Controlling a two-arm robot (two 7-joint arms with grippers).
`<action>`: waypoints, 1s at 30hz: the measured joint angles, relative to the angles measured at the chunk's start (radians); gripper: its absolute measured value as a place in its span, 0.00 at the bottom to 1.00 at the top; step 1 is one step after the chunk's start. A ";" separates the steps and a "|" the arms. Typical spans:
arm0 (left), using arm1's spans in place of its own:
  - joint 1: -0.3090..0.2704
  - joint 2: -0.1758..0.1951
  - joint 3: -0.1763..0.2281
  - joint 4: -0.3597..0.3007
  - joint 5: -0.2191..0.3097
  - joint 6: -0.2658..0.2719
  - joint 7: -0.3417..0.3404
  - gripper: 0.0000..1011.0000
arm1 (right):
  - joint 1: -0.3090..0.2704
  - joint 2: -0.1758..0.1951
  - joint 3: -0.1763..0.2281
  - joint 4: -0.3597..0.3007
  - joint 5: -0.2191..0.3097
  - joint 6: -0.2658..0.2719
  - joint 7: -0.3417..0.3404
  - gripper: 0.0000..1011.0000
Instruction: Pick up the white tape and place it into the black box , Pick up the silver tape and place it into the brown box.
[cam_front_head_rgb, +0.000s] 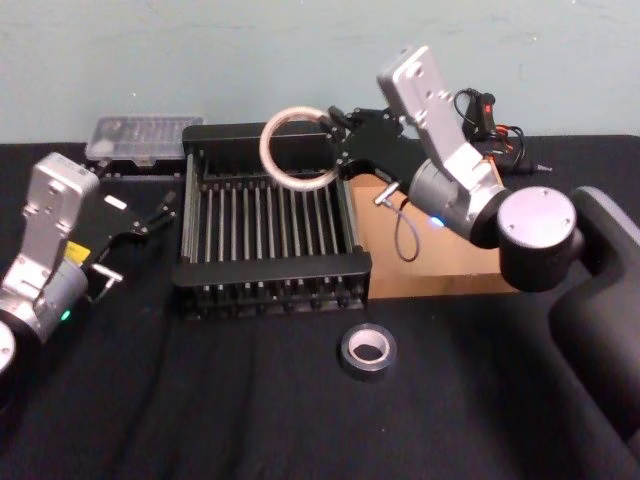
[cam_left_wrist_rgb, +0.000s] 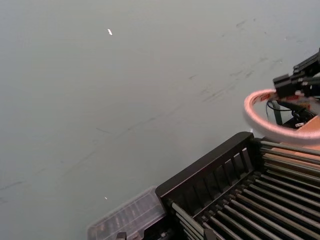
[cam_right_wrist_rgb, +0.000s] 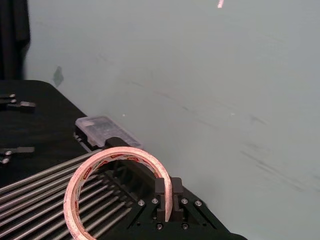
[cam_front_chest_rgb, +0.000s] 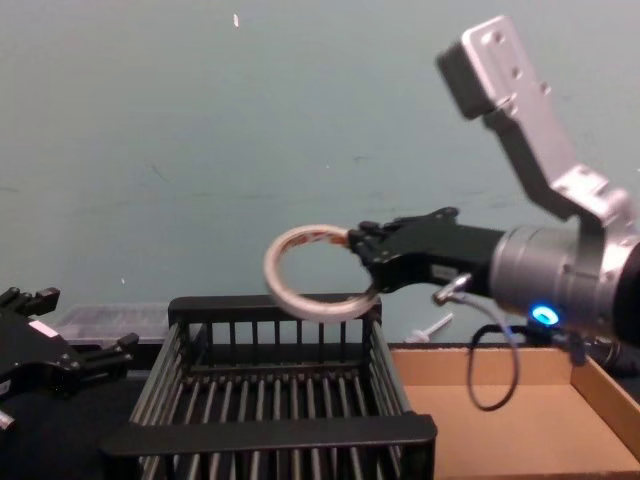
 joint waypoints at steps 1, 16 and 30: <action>0.000 0.000 0.000 0.000 0.000 0.000 0.000 0.99 | 0.002 -0.004 -0.004 0.009 -0.002 -0.010 0.000 0.09; 0.000 0.000 0.000 0.000 0.000 0.000 0.000 0.99 | 0.026 -0.048 -0.045 0.135 -0.055 -0.079 -0.016 0.09; 0.000 0.000 0.000 0.000 0.000 0.000 0.000 0.99 | 0.025 -0.048 -0.044 0.136 -0.056 -0.079 -0.016 0.15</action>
